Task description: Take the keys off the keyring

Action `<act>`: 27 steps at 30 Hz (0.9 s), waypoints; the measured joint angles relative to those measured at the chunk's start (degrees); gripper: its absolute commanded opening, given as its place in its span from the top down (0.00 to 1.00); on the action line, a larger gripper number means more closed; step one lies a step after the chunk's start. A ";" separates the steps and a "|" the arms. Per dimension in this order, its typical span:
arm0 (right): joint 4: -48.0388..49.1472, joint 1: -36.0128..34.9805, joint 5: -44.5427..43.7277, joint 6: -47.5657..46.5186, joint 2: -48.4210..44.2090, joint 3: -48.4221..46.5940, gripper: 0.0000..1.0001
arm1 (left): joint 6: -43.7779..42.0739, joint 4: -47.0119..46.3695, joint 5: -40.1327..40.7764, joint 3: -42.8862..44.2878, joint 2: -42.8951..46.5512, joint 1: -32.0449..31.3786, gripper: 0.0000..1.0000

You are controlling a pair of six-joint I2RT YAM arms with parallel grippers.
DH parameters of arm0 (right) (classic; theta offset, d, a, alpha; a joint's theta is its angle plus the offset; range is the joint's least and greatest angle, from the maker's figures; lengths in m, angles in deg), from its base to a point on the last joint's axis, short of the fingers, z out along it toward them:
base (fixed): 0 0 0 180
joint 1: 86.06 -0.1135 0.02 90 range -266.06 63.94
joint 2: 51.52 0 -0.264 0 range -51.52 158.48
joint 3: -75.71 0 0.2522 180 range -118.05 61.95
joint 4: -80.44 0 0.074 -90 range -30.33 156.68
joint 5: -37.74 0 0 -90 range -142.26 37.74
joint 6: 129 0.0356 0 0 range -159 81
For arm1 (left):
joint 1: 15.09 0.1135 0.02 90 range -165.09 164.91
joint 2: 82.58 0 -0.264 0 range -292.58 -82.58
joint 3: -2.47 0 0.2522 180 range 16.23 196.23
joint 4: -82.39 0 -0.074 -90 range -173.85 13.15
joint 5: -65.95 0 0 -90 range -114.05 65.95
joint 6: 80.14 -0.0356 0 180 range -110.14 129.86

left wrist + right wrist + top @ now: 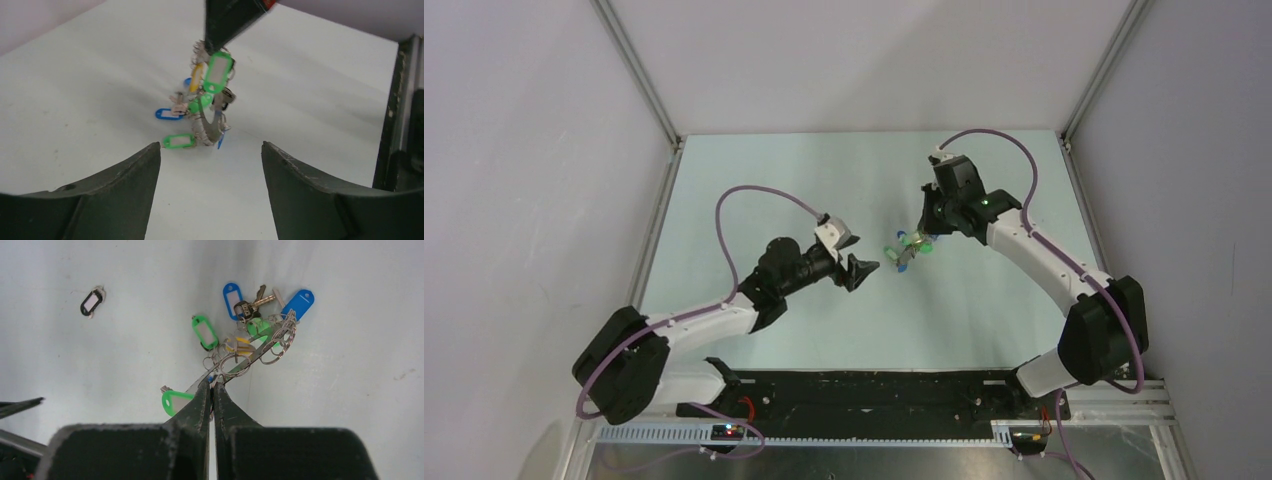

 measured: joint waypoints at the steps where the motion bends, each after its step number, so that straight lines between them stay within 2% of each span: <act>1: 0.00 0.09 0.87 0.00 0.00 0.00 1.00 | -1.07 -1.66 -1.01 -0.72 -0.66 -0.28 0.25; 7: 0.02 0.44 4.02 0.17 -0.94 0.15 1.00 | -6.25 -7.93 -3.32 -2.93 -6.08 -3.19 0.25; 13: 0.13 0.55 6.05 0.72 -3.39 0.15 1.00 | -7.93 -11.08 -3.30 -3.17 -9.03 -3.82 0.26; 17: 0.24 0.81 7.50 1.29 -5.55 0.15 1.00 | -8.00 -12.00 -3.08 -3.17 -11.15 -3.96 0.34; 27: 0.68 1.25 11.43 3.23 -9.05 0.15 1.00 | -8.11 -12.57 -2.29 -3.17 -11.85 -4.09 0.36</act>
